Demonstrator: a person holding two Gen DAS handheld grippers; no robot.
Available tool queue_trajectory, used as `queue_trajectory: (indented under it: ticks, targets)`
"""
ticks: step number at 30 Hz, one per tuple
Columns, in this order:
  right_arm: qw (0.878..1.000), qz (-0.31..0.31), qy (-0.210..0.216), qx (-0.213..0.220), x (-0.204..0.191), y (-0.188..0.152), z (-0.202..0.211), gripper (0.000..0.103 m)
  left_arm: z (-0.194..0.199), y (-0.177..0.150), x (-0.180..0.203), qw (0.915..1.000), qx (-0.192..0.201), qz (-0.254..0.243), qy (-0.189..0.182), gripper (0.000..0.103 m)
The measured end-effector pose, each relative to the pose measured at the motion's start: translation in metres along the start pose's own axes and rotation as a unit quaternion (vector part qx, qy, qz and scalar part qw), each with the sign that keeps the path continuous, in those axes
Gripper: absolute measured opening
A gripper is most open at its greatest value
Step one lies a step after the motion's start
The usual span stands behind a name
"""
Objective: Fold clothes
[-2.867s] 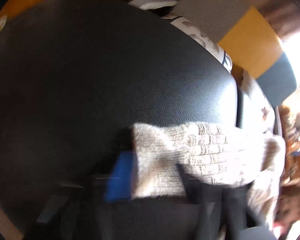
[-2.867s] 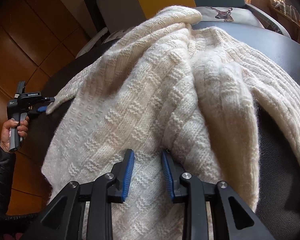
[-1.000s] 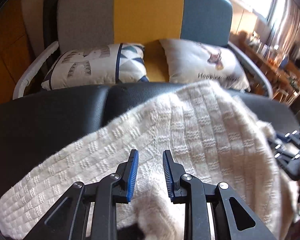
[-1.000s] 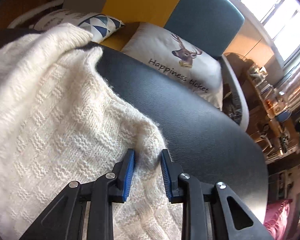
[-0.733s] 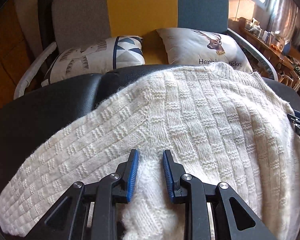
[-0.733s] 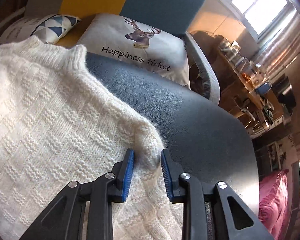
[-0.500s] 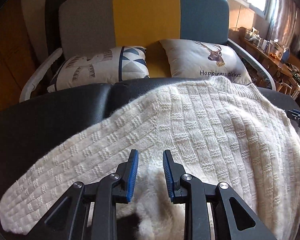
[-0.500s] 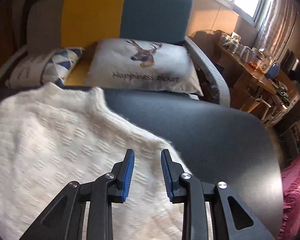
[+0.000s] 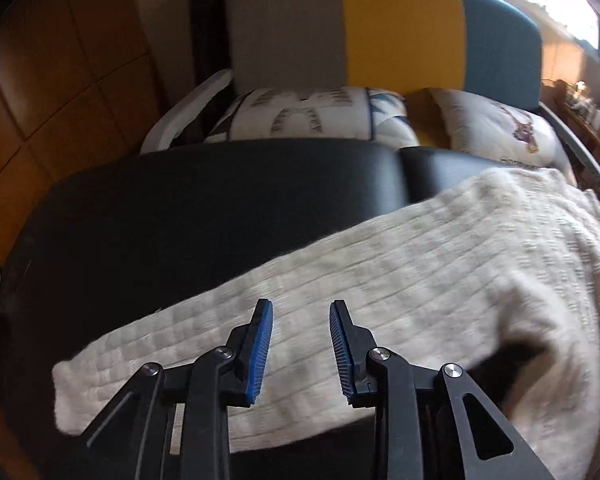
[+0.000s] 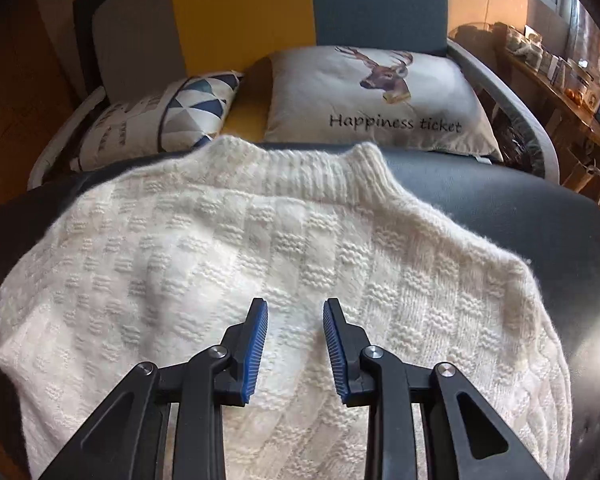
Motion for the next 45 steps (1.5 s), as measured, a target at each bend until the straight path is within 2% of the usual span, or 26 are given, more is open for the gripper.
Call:
queue_trajectory:
  ticks: [2,3,4,5,7,9,12,16,18,21,27,29,30,31,32,33,34,35,37,39,42,45]
  targets:
    - [1.0,-0.012,0.016,-0.002,0.007,-0.001,-0.002,0.029,-0.019,-0.013,-0.037,0.999,-0.017,0.024,0.033,0.03]
    - [1.0,-0.014,0.02,-0.003,0.008,-0.001,0.0,0.029,-0.024,-0.019,-0.054,0.9987,-0.017,0.036,0.031,0.038]
    - [1.0,-0.013,0.023,-0.003,0.009,-0.001,0.002,0.029,-0.028,-0.024,-0.069,0.9982,-0.019,0.049,0.027,0.051]
    - [1.0,-0.013,0.026,-0.002,0.009,0.0,0.005,0.029,-0.026,-0.024,-0.079,0.9975,-0.023,0.065,0.018,0.054]
    - [0.999,-0.013,0.035,0.006,0.014,0.002,0.012,0.029,-0.022,-0.024,-0.098,0.995,-0.028,0.096,-0.002,0.047]
    - [0.999,-0.014,0.045,0.016,0.02,0.004,0.018,0.029,-0.011,-0.013,-0.097,0.9939,-0.009,0.106,-0.03,0.047]
    - [0.997,-0.016,0.063,0.028,0.034,0.01,0.026,0.029,0.006,0.012,-0.067,0.993,0.023,0.082,-0.081,0.047]
    - [0.997,-0.009,0.067,0.039,0.051,0.023,0.026,0.03,0.013,0.049,0.016,0.9917,0.045,-0.003,-0.12,0.048]
    - [0.997,0.001,0.056,0.044,0.057,0.033,0.023,0.032,0.006,0.064,0.064,0.9891,0.051,-0.053,-0.128,0.048]
    - [0.998,0.019,0.047,0.042,0.061,0.048,0.014,0.032,-0.01,0.088,0.121,0.9835,0.04,-0.098,-0.147,0.048]
    - [0.997,0.073,0.021,0.03,0.052,0.055,-0.005,0.032,-0.038,0.112,0.201,0.9718,0.024,-0.198,-0.126,0.049]
    - [0.995,0.092,0.009,0.027,0.048,0.056,-0.011,0.032,-0.048,0.114,0.218,0.9671,0.014,-0.224,-0.12,0.054]
    - [0.995,0.101,0.004,0.025,0.046,0.056,-0.014,0.033,-0.052,0.114,0.226,0.9646,0.01,-0.237,-0.117,0.059]
    - [0.994,0.111,-0.002,0.023,0.044,0.056,-0.017,0.032,-0.055,0.112,0.229,0.9628,0.013,-0.246,-0.111,0.059]
    - [0.992,0.124,-0.012,0.023,0.04,0.054,-0.019,0.025,-0.053,0.11,0.231,0.9614,0.02,-0.25,-0.113,0.056]
    - [0.99,0.134,-0.024,0.028,0.036,0.052,-0.019,0.022,-0.052,0.106,0.231,0.9587,0.017,-0.256,-0.124,0.031]
    - [0.989,0.139,-0.037,0.034,0.033,0.051,-0.02,0.013,-0.048,0.099,0.23,0.9581,0.021,-0.258,-0.123,0.013]
    - [0.988,0.144,-0.049,0.04,0.03,0.05,-0.022,0.008,-0.043,0.091,0.228,0.9599,0.034,-0.257,-0.105,0.013]
    - [0.984,0.153,-0.075,0.051,0.025,0.048,-0.024,0.008,-0.04,0.076,0.222,0.9643,0.049,-0.249,-0.078,0.013]
    - [0.979,0.163,-0.1,0.063,0.019,0.046,-0.026,0.008,-0.047,0.074,0.214,0.9699,0.051,-0.226,-0.076,0.013]
    - [0.973,0.174,-0.131,0.077,0.011,0.044,-0.029,0.008,-0.05,0.083,0.218,0.9717,0.04,-0.222,-0.07,0.016]
    - [0.977,0.165,-0.12,0.067,0.013,0.043,-0.022,0.011,-0.047,0.094,0.212,0.975,0.018,-0.201,-0.094,0.02]
Point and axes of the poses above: each gripper's, at about its wrist camera, not at the fingertips, and z roughly against the way its jaws point, x to its right, y to its top, the point moved 1 cm from there along -z, roughly the way its jaws point, and after that the axes turned 10 degrees about -x, right-handed, at the moved point
